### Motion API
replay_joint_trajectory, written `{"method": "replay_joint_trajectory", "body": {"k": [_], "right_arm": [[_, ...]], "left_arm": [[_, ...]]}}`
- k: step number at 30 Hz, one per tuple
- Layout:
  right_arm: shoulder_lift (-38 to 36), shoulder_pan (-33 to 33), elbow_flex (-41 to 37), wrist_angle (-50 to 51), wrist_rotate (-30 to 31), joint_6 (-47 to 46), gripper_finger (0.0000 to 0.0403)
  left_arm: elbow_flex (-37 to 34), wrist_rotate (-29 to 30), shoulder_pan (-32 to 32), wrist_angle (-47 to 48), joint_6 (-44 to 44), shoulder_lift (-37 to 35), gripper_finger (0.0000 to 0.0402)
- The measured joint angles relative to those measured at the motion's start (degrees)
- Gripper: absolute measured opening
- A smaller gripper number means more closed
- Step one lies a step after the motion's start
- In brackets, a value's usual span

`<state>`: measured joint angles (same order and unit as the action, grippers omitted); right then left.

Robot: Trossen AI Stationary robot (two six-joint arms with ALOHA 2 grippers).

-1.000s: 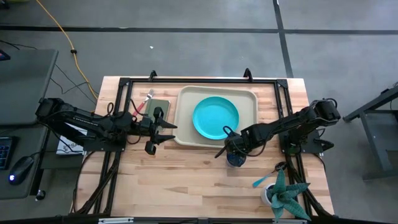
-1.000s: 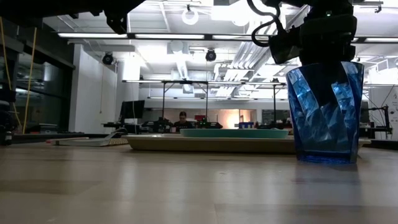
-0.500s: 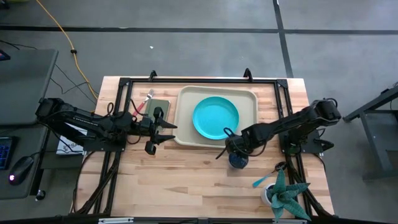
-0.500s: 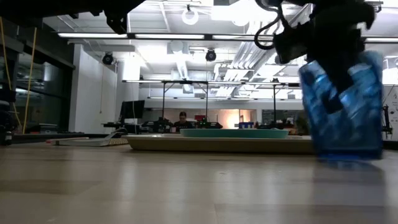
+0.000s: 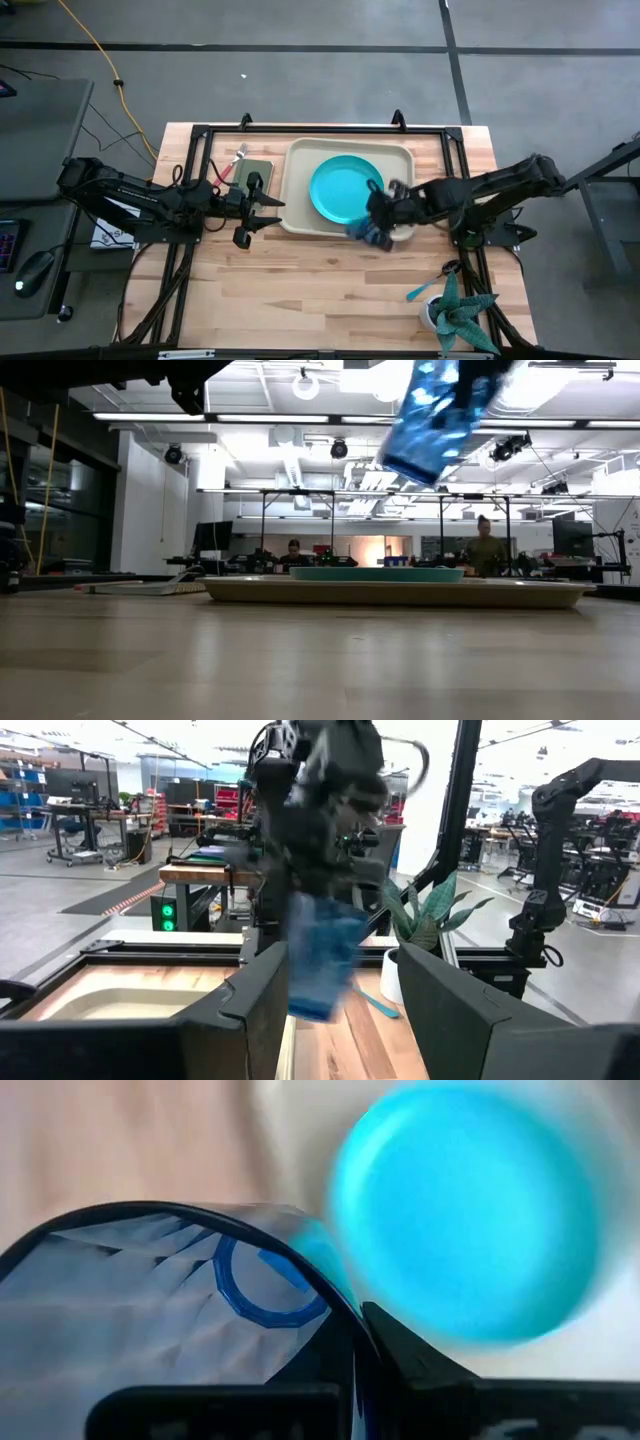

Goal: Pick and place plate/cup/fork/spoon on tray
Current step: Put the blue cup on the gray table tray to the top right of the light blue plate

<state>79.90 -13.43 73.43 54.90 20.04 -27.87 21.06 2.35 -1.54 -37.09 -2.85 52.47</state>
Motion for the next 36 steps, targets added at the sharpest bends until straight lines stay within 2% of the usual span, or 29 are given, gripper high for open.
{"method": "replay_joint_trajectory", "body": {"k": [3,5,8,13,18,22,29,36], "right_arm": [[-0.1,2.5,1.7,0.1,10.6,3.1,0.0],[0.0,5.6,3.0,0.1,13.6,3.5,0.0],[0.6,11.7,6.7,2.1,14.0,1.9,0.0],[1.6,22.5,16.4,11.6,14.3,-1.1,0.0],[1.8,32.6,19.0,16.8,9.1,-5.1,0.0],[1.9,38.8,14.6,17.1,3.5,-5.6,0.0],[1.9,47.8,0.4,14.5,-2.3,-3.7,0.0],[1.9,53.0,-12.3,0.1,-10.2,-0.3,0.0]], "left_arm": [[0.0,0.0,0.0,0.0,0.0,0.0,0.0168],[0.0,0.0,0.0,0.0,0.0,0.0,0.0168],[0.0,0.0,0.0,0.0,0.0,0.0,0.0168],[0.0,1.1,0.0,0.0,-0.1,0.0,0.0168],[0.0,1.3,0.0,0.5,-0.1,0.0,0.0168],[0.0,1.3,0.0,0.6,-0.1,0.0,0.0168],[0.0,1.3,0.0,0.6,0.0,0.0,0.0168],[0.0,1.3,0.0,0.6,0.0,0.0,0.0168]]}}
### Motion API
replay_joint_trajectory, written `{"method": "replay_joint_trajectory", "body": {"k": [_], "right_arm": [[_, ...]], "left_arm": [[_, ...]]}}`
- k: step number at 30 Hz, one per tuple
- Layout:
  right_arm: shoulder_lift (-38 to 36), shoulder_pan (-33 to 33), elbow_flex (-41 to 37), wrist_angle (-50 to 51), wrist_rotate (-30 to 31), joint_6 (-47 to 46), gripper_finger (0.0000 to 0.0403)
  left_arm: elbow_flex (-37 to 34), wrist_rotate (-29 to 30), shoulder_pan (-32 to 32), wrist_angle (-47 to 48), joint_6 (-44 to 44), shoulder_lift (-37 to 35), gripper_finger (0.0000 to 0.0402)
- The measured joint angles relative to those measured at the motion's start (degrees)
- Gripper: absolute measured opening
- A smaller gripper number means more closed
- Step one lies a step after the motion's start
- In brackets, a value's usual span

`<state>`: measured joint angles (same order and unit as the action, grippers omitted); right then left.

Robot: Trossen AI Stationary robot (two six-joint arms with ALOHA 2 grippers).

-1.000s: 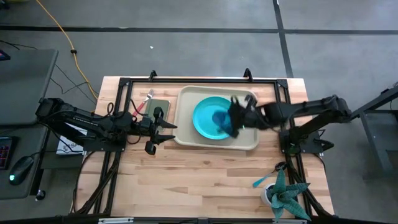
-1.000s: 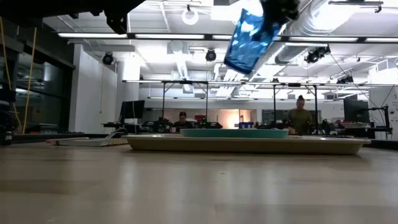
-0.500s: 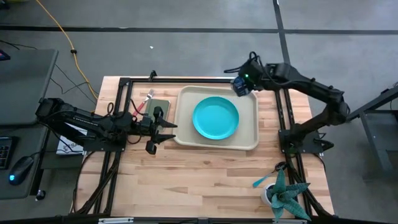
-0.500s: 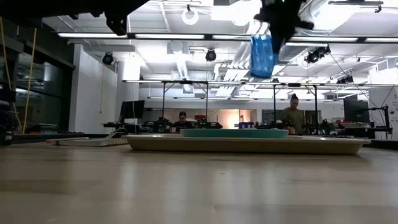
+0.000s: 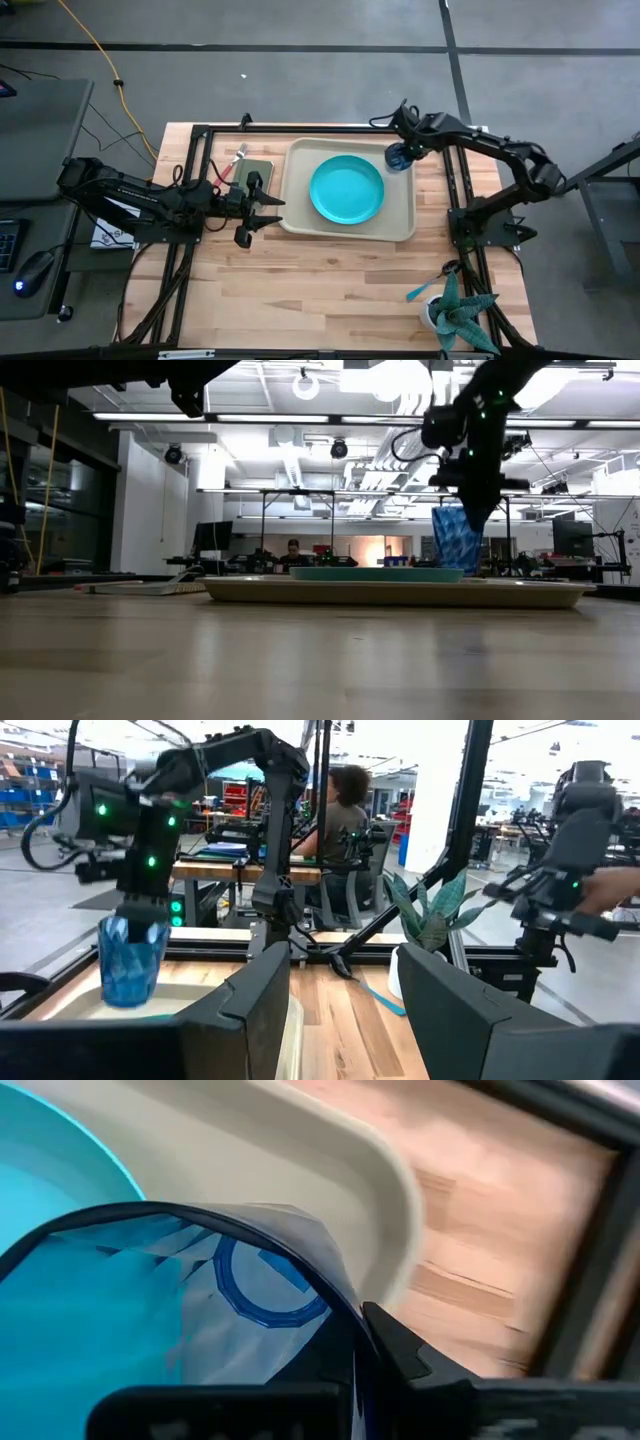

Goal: Pick and place plate/cup/fork/spoon on tray
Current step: Put the blue cup on the gray table tray to the top right of the light blue plate

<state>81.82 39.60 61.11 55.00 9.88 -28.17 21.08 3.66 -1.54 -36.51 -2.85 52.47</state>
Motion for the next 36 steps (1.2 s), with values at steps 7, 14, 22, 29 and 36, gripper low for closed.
{"method": "replay_joint_trajectory", "body": {"k": [7,14,22,29,36], "right_arm": [[0.0,2.3,-3.0,-2.4,-3.9,0.0,0.0],[0.0,2.6,-3.9,-3.2,-3.4,-1.7,0.0],[0.0,2.8,-3.9,-3.4,-1.6,-5.6,0.0],[0.0,2.8,-3.9,-3.6,-2.0,-7.4,0.0],[2.6,2.8,-3.9,-3.8,-2.1,-9.1,0.0]], "left_arm": [[0.0,0.0,0.0,0.0,0.0,0.0,0.0168],[0.0,0.2,0.0,0.0,-0.1,0.0,0.0168],[0.0,0.2,0.0,0.0,-0.2,0.0,0.0168],[0.0,0.2,0.0,0.0,-0.8,0.0,0.0168],[0.0,0.2,0.0,0.0,-1.5,0.0,0.0168]]}}
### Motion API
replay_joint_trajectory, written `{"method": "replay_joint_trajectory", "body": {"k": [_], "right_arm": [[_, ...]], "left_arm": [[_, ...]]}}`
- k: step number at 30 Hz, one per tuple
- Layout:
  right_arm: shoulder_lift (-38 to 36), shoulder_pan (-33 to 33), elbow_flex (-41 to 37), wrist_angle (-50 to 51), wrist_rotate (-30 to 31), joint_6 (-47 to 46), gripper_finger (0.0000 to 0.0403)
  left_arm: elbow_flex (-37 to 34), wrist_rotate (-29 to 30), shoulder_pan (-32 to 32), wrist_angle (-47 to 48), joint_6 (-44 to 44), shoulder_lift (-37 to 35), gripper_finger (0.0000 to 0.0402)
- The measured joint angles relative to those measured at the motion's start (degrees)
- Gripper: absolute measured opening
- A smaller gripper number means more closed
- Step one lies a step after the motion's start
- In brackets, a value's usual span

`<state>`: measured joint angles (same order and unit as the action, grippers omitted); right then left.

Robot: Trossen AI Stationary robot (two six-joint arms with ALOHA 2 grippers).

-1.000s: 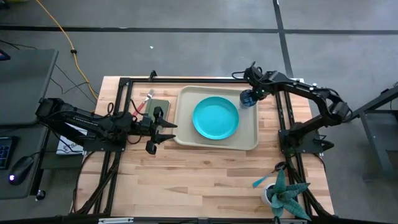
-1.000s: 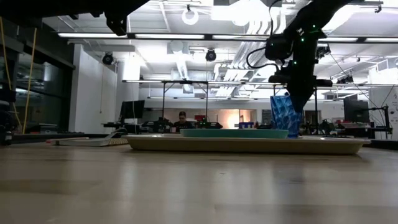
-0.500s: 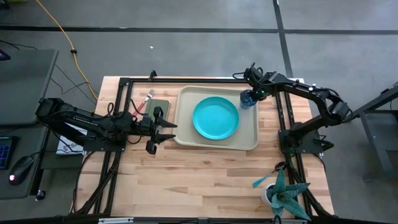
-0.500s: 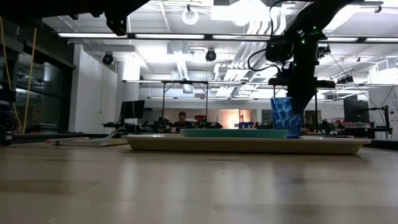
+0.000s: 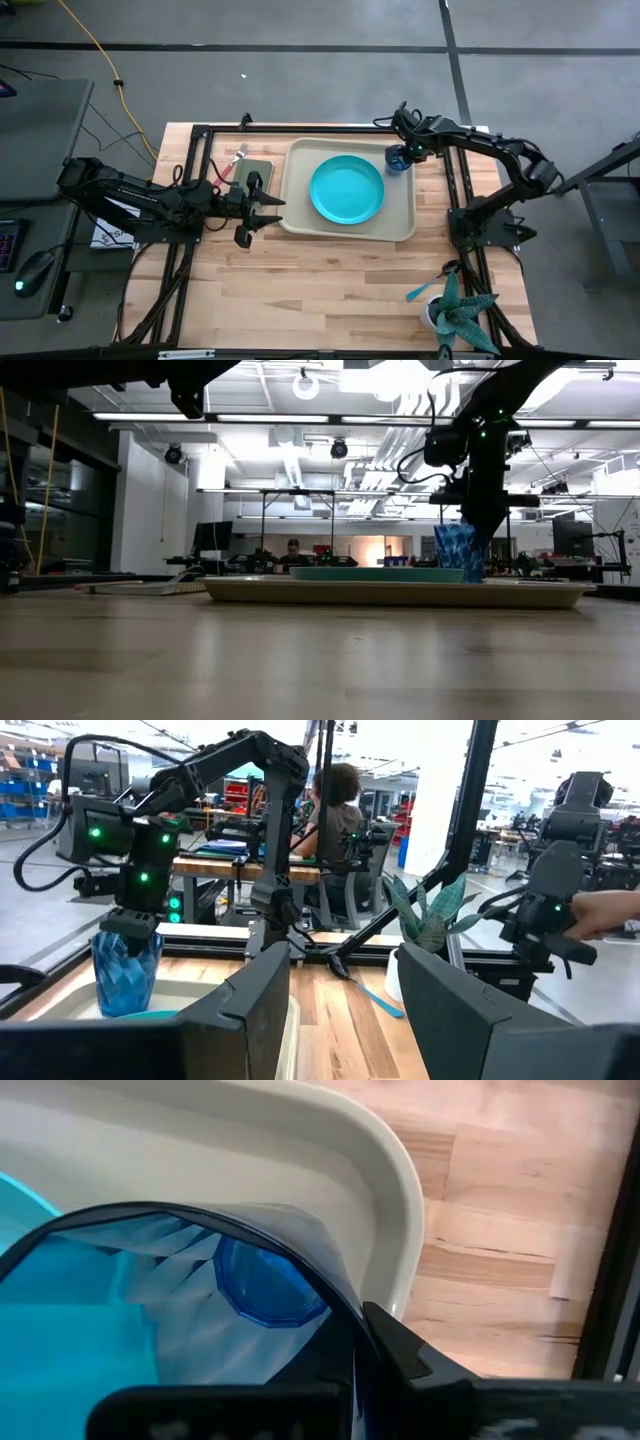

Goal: Pick and place plate/cup/fork/spoon on tray
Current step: Put the blue cup on the gray table tray to the top right of the light blue plate

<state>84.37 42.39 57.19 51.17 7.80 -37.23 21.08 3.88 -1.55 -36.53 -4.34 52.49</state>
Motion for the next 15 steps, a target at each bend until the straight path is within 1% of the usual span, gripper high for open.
{"method": "replay_joint_trajectory", "body": {"k": [9,15], "right_arm": [[1.0,0.0,0.1,-0.1,-0.2,-0.1,0.0001],[1.1,0.0,0.1,0.0,0.3,-0.2,0.0017]], "left_arm": [[0.0,0.0,0.0,0.0,0.0,0.0,0.0168],[0.0,0.0,0.0,0.0,0.0,0.0,0.0168]]}}
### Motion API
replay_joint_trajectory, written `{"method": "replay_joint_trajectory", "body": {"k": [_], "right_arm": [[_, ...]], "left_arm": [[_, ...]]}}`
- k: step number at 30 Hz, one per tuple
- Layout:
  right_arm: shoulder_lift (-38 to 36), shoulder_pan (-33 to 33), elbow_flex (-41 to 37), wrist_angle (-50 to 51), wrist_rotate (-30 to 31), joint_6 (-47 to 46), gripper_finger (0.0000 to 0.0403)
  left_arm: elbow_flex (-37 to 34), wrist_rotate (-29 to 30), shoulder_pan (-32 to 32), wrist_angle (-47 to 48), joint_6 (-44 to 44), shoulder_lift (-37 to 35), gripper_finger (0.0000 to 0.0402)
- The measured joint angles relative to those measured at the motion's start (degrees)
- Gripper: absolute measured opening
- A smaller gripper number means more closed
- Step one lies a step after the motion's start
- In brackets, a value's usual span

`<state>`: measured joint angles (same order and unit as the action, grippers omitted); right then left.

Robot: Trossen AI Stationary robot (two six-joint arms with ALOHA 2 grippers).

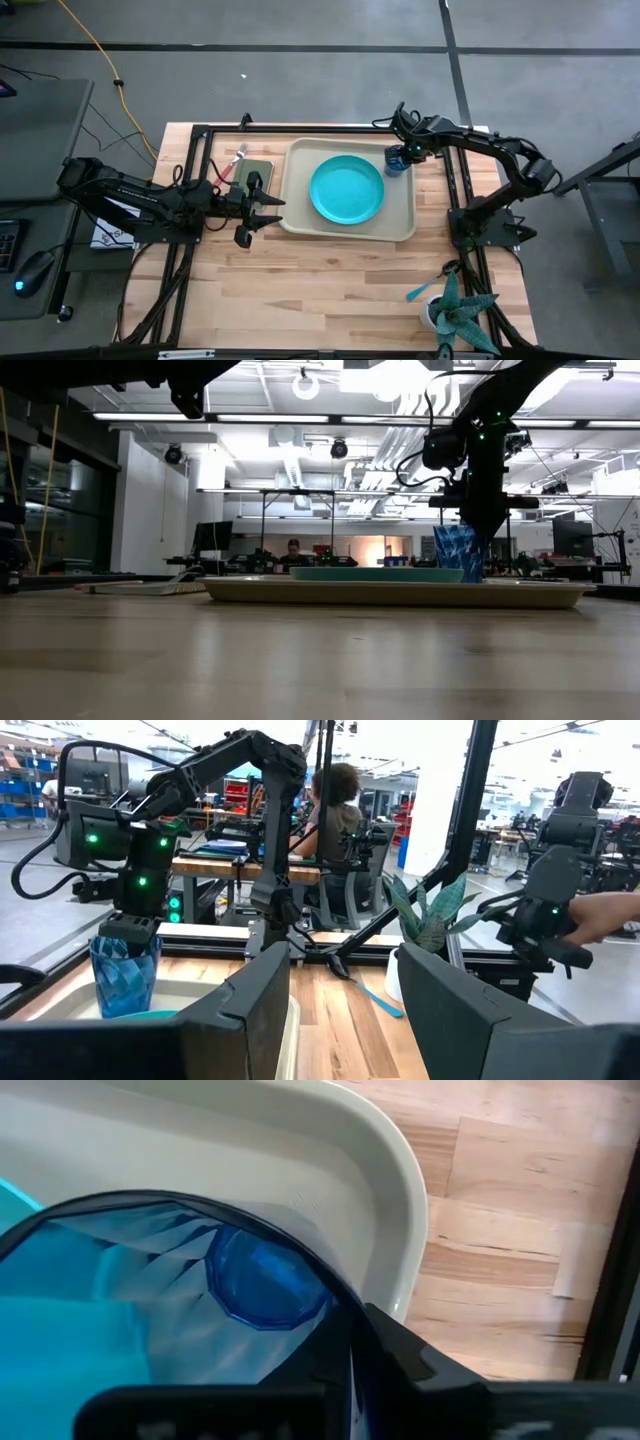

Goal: Pick and place plate/cup/fork/spoon on tray
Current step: Put the blue cup on the gray table tray to the top right of the light blue plate, then put the pink fork on the gray table tray to the left of the light blue plate

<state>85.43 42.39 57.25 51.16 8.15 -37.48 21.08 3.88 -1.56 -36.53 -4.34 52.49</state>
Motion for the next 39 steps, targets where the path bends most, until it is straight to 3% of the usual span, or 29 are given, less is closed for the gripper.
{"method": "replay_joint_trajectory", "body": {"k": [7,15,22,34,39], "right_arm": [[0.0,0.0,0.0,0.0,0.5,0.0,0.005],[0.0,0.0,0.0,0.0,4.0,0.5,0.0129],[-1.6,0.0,0.0,-1.0,2.6,4.4,0.0183],[-17.5,-0.1,0.1,-0.5,1.9,7.8,0.0193],[-25.7,-3.6,0.1,-0.6,0.6,9.4,0.0193]], "left_arm": [[0.0,0.0,0.0,0.0,0.0,0.0,0.0168],[0.0,0.0,0.0,0.0,0.0,0.0,0.0168],[0.0,0.0,0.0,0.0,0.0,0.0,0.0168],[0.0,0.0,0.0,-0.1,0.0,0.0,0.0168],[0.0,0.0,0.0,-0.2,0.0,0.0,0.0168]]}}
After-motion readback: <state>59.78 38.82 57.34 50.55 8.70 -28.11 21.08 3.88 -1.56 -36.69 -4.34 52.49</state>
